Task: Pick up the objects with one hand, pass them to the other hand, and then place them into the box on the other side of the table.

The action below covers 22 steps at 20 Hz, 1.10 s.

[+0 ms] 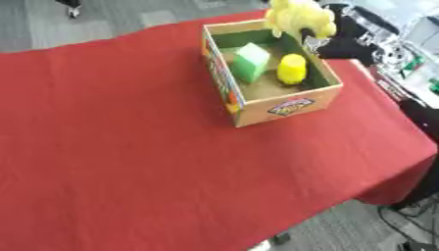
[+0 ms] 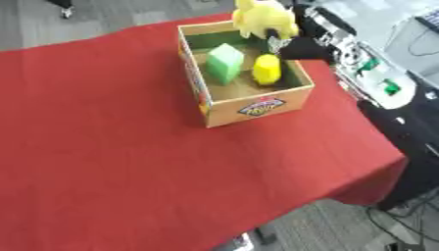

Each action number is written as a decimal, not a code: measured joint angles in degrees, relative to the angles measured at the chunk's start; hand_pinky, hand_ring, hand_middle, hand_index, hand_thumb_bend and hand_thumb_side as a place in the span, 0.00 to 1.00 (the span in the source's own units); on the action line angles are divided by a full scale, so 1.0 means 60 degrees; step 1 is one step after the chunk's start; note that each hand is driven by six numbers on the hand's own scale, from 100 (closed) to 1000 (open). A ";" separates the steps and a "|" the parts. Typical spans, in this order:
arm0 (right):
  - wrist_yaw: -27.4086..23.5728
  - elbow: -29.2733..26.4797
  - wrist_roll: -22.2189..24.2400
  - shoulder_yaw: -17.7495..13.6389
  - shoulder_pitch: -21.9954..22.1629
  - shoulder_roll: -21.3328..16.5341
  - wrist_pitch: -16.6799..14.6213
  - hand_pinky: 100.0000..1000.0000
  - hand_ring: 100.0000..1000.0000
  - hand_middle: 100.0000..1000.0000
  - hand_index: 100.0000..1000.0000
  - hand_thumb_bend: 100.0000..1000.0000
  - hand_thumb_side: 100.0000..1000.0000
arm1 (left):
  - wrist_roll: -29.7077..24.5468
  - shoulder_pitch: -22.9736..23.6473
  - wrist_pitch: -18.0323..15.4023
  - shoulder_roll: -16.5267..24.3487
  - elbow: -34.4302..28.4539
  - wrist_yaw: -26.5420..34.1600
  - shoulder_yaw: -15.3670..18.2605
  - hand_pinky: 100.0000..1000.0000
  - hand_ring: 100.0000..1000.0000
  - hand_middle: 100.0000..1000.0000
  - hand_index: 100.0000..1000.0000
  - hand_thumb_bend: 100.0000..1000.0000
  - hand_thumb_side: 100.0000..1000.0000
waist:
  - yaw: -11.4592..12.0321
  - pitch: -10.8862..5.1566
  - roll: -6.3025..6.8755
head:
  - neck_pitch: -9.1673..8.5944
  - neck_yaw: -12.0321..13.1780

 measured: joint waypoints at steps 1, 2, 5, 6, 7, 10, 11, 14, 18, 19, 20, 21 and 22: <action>0.0199 0.0128 0.0037 0.0006 0.0050 0.0000 -0.0060 0.79 0.78 0.30 0.47 0.00 0.00 | 0.0022 0.0012 0.0012 0.0000 -0.0021 0.0000 0.0014 0.74 0.66 0.60 0.81 0.62 0.48 | 0.0028 0.0003 0.0008 | -0.0014 -0.0021; 0.0406 0.0246 0.0080 0.0016 0.0062 0.0000 -0.0124 0.79 0.79 0.30 0.48 0.00 0.00 | 0.0033 0.0026 0.0017 0.0000 -0.0046 0.0000 0.0030 0.74 0.66 0.60 0.81 0.61 0.48 | 0.0038 0.0010 0.0014 | -0.0024 -0.0032; 0.0988 0.0557 0.0225 0.0101 0.0105 0.0000 -0.0322 0.79 0.79 0.31 0.48 0.00 0.00 | 0.0073 0.0064 0.0040 0.0000 -0.0058 0.0000 0.0064 0.74 0.66 0.60 0.81 0.61 0.48 | 0.0089 0.0052 0.0016 | -0.0036 -0.0041; 0.1144 0.0635 0.0278 0.0138 0.0098 0.0001 -0.0383 0.79 0.79 0.32 0.49 0.00 0.00 | 0.0080 0.0074 0.0043 0.0000 -0.0067 0.0000 0.0067 0.74 0.66 0.60 0.81 0.61 0.48 | 0.0117 0.0060 0.0016 | -0.0037 -0.0044; 0.1285 0.0700 0.0327 0.0174 0.0084 0.0001 -0.0447 0.79 0.80 0.33 0.50 0.01 0.00 | 0.0083 0.0076 0.0045 0.0000 -0.0077 0.0000 0.0067 0.74 0.66 0.60 0.81 0.61 0.48 | 0.0130 0.0065 0.0016 | -0.0038 -0.0048; 0.1627 0.0859 0.0490 0.0244 0.0033 0.0001 -0.0671 0.81 0.86 0.45 0.63 0.06 0.00 | 0.0085 0.0081 0.0047 -0.0002 -0.0098 -0.0004 0.0068 0.73 0.66 0.60 0.81 0.61 0.48 | 0.0174 0.0102 0.0015 | -0.0039 -0.0082; 0.1717 0.0906 0.0552 0.0253 0.0031 0.0001 -0.0753 0.81 0.86 0.45 0.63 0.06 0.00 | 0.0088 0.0087 0.0050 -0.0005 -0.0098 -0.0009 0.0068 0.73 0.66 0.60 0.81 0.61 0.48 | 0.0182 0.0111 0.0013 | -0.0040 -0.0092; 0.1994 0.0952 0.0826 0.0298 0.0011 0.0001 -0.1147 0.89 1.00 0.82 0.92 0.23 0.18 | 0.0104 0.0123 0.0067 -0.0006 -0.0098 -0.0017 0.0073 0.74 0.66 0.60 0.81 0.62 0.48 | 0.0202 0.0114 0.0010 | -0.0041 -0.0114; 0.2342 0.0906 0.1358 0.0266 -0.0040 0.0001 -0.2040 0.96 1.00 0.88 0.98 0.30 0.23 | 0.0113 0.0169 0.0086 -0.0009 -0.0098 -0.0056 0.0087 0.74 0.66 0.61 0.81 0.62 0.48 | 0.0196 0.0115 0.0004 | -0.0041 -0.0097; 0.2391 0.0900 0.1487 0.0229 -0.0044 0.0001 -0.2246 0.96 1.00 0.88 0.98 0.31 0.22 | 0.0114 0.0170 0.0089 -0.0010 -0.0098 -0.0071 0.0091 0.74 0.66 0.61 0.81 0.62 0.47 | 0.0188 0.0115 0.0004 | -0.0040 -0.0075; 0.2412 0.0900 0.1595 0.0188 -0.0046 0.0001 -0.2414 0.96 1.00 0.88 0.98 0.32 0.20 | 0.0113 0.0172 0.0091 -0.0010 -0.0098 -0.0091 0.0100 0.74 0.66 0.60 0.81 0.62 0.47 | 0.0170 0.0115 0.0004 | -0.0040 -0.0057; 0.2416 0.0900 0.1673 0.0139 -0.0047 0.0000 -0.2550 0.96 1.00 0.88 0.98 0.33 0.20 | 0.0112 0.0174 0.0095 -0.0010 -0.0098 -0.0101 0.0114 0.74 0.66 0.60 0.81 0.62 0.47 | 0.0148 0.0115 0.0004 | -0.0039 -0.0039; 0.2418 0.0898 0.1727 0.0085 -0.0047 -0.0001 -0.2660 0.96 1.00 0.87 0.97 0.33 0.18 | 0.0111 0.0176 0.0099 -0.0011 -0.0098 -0.0117 0.0118 0.74 0.66 0.60 0.81 0.62 0.47 | 0.0138 0.0115 0.0004 | -0.0038 -0.0031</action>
